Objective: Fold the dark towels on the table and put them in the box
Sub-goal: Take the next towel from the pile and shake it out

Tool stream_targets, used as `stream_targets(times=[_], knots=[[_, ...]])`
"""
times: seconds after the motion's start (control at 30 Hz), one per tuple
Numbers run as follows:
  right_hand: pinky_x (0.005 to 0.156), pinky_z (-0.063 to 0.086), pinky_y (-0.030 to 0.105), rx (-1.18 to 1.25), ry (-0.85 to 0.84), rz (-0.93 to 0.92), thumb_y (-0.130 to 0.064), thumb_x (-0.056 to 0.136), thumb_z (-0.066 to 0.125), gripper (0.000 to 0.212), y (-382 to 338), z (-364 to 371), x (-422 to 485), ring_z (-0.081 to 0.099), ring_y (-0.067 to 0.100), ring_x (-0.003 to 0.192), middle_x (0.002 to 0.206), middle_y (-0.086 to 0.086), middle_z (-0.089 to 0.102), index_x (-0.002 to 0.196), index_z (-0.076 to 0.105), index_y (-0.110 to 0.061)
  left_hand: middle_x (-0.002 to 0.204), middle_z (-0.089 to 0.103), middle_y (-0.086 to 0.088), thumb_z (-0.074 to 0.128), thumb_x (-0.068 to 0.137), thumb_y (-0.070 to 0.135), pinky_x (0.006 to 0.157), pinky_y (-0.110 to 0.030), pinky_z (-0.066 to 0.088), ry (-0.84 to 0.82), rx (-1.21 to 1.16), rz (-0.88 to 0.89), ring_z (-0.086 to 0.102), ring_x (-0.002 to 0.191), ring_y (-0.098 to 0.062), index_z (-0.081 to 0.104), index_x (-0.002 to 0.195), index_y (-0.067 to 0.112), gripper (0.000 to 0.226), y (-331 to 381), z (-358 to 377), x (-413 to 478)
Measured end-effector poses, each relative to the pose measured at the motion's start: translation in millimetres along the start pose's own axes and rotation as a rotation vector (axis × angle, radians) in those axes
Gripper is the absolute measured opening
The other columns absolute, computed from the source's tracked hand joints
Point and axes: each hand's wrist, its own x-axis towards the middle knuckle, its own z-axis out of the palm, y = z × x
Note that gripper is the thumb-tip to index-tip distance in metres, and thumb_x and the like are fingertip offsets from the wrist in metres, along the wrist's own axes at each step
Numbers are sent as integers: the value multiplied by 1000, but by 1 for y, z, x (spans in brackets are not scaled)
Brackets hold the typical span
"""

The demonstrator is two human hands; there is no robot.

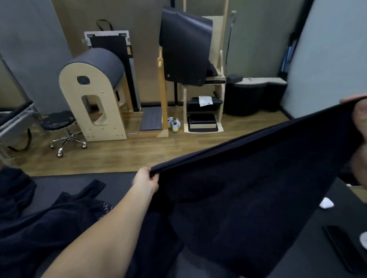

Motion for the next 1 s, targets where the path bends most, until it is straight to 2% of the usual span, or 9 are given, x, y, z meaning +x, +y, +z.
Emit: stream_targets(times=[0.17, 0.27, 0.37, 0.53, 0.6, 0.67, 0.73, 0.83, 1.0], knots=[[77, 47, 27, -219, -98, 111, -28, 89, 69, 18, 42, 6, -4, 60, -1, 73, 72, -17, 70, 74, 76, -35, 88, 58, -16, 50, 95, -10, 49, -20, 54, -421, 440, 207, 61, 73, -19, 53, 81, 4, 20, -28, 74, -90], [75, 46, 20, -304, -255, 71, -12, 89, 69, 17, 50, 40, -15, 62, 1, 75, 78, -8, 73, 76, 73, -23, 78, 59, -12, 48, 92, -14, 51, -25, 51, -863, 628, 372, 60, 63, -17, 53, 97, 17, 32, -39, 107, -174], [73, 46, 17, -343, -386, -23, -45, 79, 70, 20, 44, 68, -24, 63, 1, 79, 86, -6, 71, 88, 68, -27, 74, 63, -5, 50, 91, -13, 55, -24, 50, -1098, 634, 496, 61, 64, -12, 53, 128, 26, 53, -34, 113, -219], [66, 35, 9, -641, -409, -198, -38, 82, 74, 17, 46, 97, -14, 50, 5, 73, 78, -6, 52, 88, 65, -25, 99, 72, -10, 58, 87, -16, 85, -31, 59, -1069, 749, 628, 73, 91, -17, 64, 114, 2, 33, -1, 85, -213], [66, 35, 8, -638, -353, -207, -23, 87, 72, 6, 49, 105, -5, 49, 7, 72, 78, -4, 52, 91, 72, -18, 100, 75, -5, 63, 82, -12, 94, -38, 57, -903, 1021, 965, 73, 94, -15, 67, 112, 10, 38, 13, 71, -197], [70, 34, 3, -591, -344, -243, -15, 86, 71, 11, 46, 114, 1, 52, 1, 78, 84, -7, 56, 95, 75, -20, 91, 74, 6, 71, 81, 7, 93, -41, 54, -629, 1319, 1295, 71, 90, -16, 73, 105, 21, 28, 22, 56, -178], [77, 34, 2, -569, -381, -358, -10, 86, 70, 14, 39, 129, 2, 54, 0, 82, 90, -8, 59, 96, 76, -17, 76, 68, 8, 77, 80, 26, 80, -38, 54, -496, 1439, 1283, 66, 82, -20, 75, 88, 32, 10, 24, 41, -165], [86, 42, 10, -460, -376, -437, -4, 84, 63, 21, 28, 143, 5, 60, 0, 91, 94, -8, 68, 96, 74, -18, 71, 48, 7, 76, 78, 34, 68, -36, 44, -459, 1514, 1161, 55, 81, -27, 48, 58, 30, 34, 1, 13, -142], [84, 45, 14, -390, -207, -367, -12, 89, 56, 31, 21, 129, 34, 59, -12, 87, 85, -39, 64, 94, 67, -41, 77, 41, 15, 63, 86, 26, 62, -25, 34, -666, 1433, 1272, 44, 71, -10, 50, 69, 21, 22, -39, -54, -114]])
